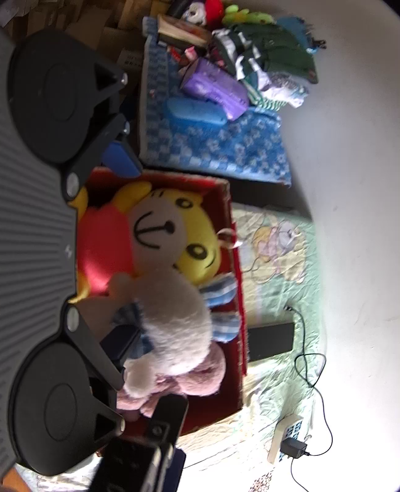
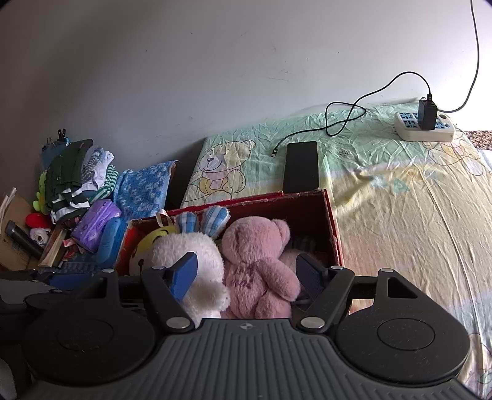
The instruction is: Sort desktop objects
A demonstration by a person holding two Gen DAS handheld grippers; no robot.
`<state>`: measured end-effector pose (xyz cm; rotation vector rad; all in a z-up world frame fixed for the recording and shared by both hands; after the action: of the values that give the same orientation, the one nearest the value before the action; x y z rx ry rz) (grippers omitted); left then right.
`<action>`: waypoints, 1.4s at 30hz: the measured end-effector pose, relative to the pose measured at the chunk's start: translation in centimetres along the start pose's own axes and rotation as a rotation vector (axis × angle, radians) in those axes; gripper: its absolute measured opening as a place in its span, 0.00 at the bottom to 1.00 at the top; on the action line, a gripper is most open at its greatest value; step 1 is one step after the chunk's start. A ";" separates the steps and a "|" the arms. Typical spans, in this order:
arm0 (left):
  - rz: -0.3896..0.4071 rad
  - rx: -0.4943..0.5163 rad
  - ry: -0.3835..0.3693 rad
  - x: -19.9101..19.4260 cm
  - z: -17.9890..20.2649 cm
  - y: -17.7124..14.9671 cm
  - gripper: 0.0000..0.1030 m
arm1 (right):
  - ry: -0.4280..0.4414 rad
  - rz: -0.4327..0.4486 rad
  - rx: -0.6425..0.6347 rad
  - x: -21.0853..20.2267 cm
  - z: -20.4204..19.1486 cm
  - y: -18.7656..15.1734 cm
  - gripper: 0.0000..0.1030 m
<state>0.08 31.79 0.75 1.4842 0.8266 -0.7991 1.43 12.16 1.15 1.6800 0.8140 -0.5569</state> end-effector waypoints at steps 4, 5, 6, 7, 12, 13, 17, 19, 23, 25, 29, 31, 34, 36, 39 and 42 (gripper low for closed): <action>0.017 0.017 0.022 -1.1 0.0 1.1 0.99 | 0.045 -0.048 0.013 -0.6 0.2 1.7 0.72; 0.016 0.022 0.017 -1.3 0.0 1.5 0.99 | 0.052 -0.064 0.003 -0.7 0.1 2.2 0.72; 0.017 0.030 0.017 -1.6 -0.1 2.0 0.99 | 0.053 -0.077 -0.007 -0.9 -0.1 2.7 0.72; 0.026 0.042 0.029 -2.1 -0.2 2.5 0.99 | 0.052 -0.088 -0.020 -1.1 -0.2 3.2 0.72; 0.021 0.103 0.026 -4.7 -0.8 5.4 0.99 | 0.049 -0.171 -0.061 -2.3 -0.8 5.7 0.72; 0.016 0.115 0.029 -5.2 -1.0 6.0 0.99 | 0.046 -0.187 -0.060 -2.7 -0.9 6.2 0.72; 0.012 0.109 0.037 -6.8 -1.5 7.2 0.99 | 0.005 -0.186 -0.078 -4.2 -1.6 7.7 0.72; -0.005 0.111 0.024 -6.9 -1.3 7.0 0.99 | 0.002 -0.187 -0.082 -4.4 -2.0 7.9 0.72; -0.038 0.072 -0.026 -5.9 -0.9 5.7 0.99 | 0.026 -0.235 -0.050 -3.5 -1.9 6.7 0.72; -0.060 0.035 -0.052 -5.1 -0.6 4.7 0.99 | 0.022 -0.266 -0.035 -2.7 -1.7 5.7 0.72; -0.082 0.002 -0.085 -3.7 0.6 2.3 0.99 | 0.021 -0.315 -0.021 -1.7 -0.5 3.7 0.72; -0.078 0.019 -0.075 -3.0 1.5 1.3 0.99 | 0.035 -0.332 -0.005 -1.3 0.3 2.9 0.72; -0.064 0.015 -0.055 -2.2 2.3 1.1 0.99 | 0.029 -0.319 -0.006 -0.7 1.1 2.7 0.72; -0.054 -0.005 -0.047 -1.8 2.4 1.0 0.99 | 0.026 -0.304 -0.030 -0.5 1.2 2.7 0.72; -0.029 -0.012 -0.022 -1.4 2.7 0.8 0.99 | 0.022 -0.254 -0.076 -0.3 1.2 2.6 0.72; -0.027 -0.021 0.005 -0.9 2.8 0.6 0.99 | 0.021 -0.223 -0.091 0.4 1.6 2.1 0.72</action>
<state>0.05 28.89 1.61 1.4597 0.8584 -0.8045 3.35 10.44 1.83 1.5238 1.0350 -0.6459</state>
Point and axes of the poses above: each gripper's, at about its wrist camera, not at the fingertips, and x roughly the way its jaws point, z to its right, y to its top, the point moved 4 cm from there along x, roughly the way its jaws point, and after that the axes turned 4 degrees about -y, right-handed, at the moved point
